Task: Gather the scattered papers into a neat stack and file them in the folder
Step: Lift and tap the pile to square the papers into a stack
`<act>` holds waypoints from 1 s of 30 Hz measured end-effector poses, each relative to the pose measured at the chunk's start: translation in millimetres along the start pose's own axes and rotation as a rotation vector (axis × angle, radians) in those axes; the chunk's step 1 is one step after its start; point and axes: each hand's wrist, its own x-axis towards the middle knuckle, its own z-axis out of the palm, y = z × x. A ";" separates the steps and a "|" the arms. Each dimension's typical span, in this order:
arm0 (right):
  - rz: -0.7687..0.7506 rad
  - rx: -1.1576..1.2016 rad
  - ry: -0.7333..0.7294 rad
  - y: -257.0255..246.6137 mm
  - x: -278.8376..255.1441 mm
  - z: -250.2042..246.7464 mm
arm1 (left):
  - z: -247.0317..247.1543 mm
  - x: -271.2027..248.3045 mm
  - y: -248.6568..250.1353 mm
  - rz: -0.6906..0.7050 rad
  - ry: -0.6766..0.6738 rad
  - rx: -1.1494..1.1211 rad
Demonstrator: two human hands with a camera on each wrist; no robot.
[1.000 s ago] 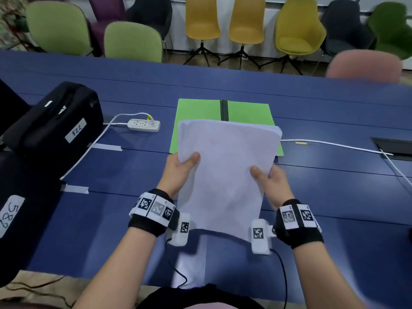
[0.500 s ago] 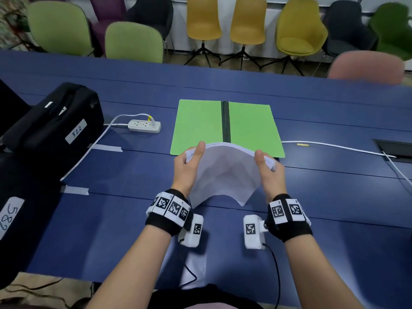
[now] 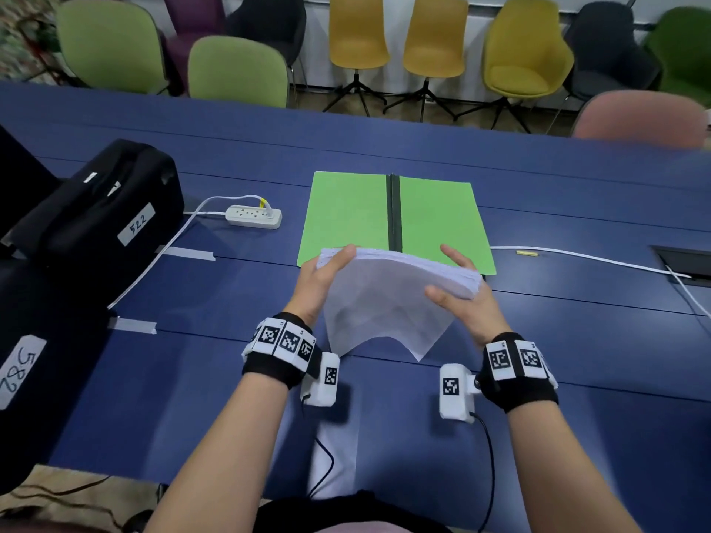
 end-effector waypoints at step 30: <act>-0.186 -0.308 0.200 -26.9 -5.5 26.7 | 20.4 -22.4 36.1 0.772 0.104 1.001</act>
